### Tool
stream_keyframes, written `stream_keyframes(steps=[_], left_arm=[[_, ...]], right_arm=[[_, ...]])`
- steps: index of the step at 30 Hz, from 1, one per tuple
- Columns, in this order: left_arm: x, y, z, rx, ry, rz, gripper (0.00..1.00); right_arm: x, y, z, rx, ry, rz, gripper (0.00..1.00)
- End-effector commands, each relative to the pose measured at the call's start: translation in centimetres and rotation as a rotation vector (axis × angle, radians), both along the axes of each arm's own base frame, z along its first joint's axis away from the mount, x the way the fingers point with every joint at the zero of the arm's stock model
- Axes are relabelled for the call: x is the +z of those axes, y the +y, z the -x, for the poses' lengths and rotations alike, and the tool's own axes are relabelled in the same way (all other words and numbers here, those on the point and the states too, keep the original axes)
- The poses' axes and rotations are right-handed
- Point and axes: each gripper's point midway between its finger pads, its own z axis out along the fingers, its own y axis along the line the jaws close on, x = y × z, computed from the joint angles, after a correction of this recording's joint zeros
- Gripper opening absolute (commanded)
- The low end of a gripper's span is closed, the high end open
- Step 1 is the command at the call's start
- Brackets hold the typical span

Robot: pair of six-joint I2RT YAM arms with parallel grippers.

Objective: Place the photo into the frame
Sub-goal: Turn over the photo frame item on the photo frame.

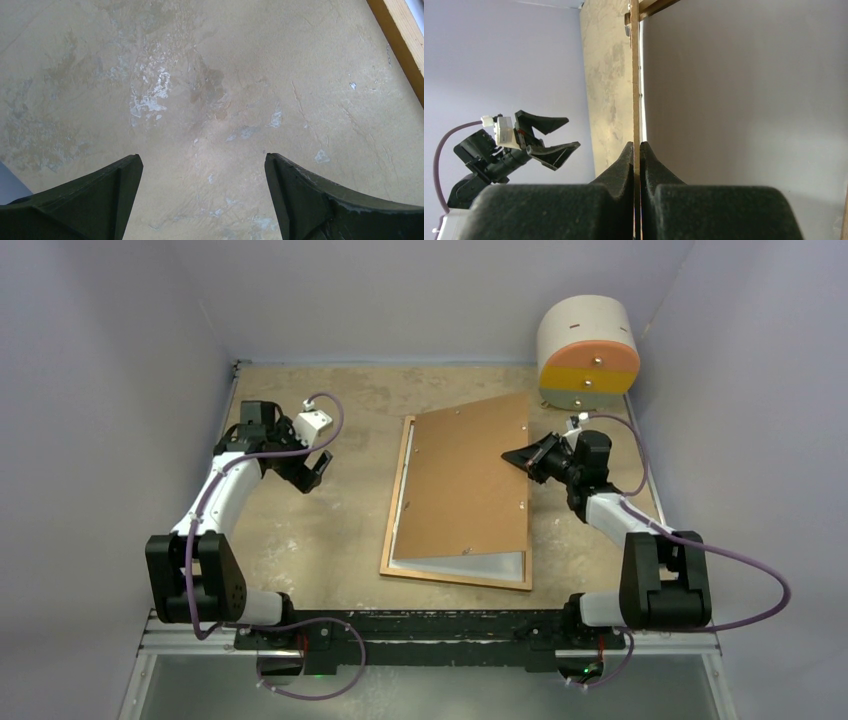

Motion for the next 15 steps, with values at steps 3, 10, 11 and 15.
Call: stream_keyframes(steps=[3, 10, 11, 15], left_arm=[[0.5, -0.4, -0.6, -0.005, -0.033, -0.001, 1.0], [0.3, -0.7, -0.6, 0.009, -0.006, 0.021, 1.0], [0.3, -0.7, -0.6, 0.009, -0.005, 0.021, 1.0], [0.4, -0.7, -0.7, 0.011, -0.007, 0.018, 1.0]], right_arm=[[1.8, 0.7, 0.6, 0.038, -0.056, -0.063, 0.0], [2.1, 0.8, 1.5, 0.049, -0.067, -0.063, 0.0], [2.1, 0.8, 1.6, 0.051, -0.068, -0.062, 0.0], [2.0, 0.9, 1.7, 0.059, -0.066, -0.065, 0.0]])
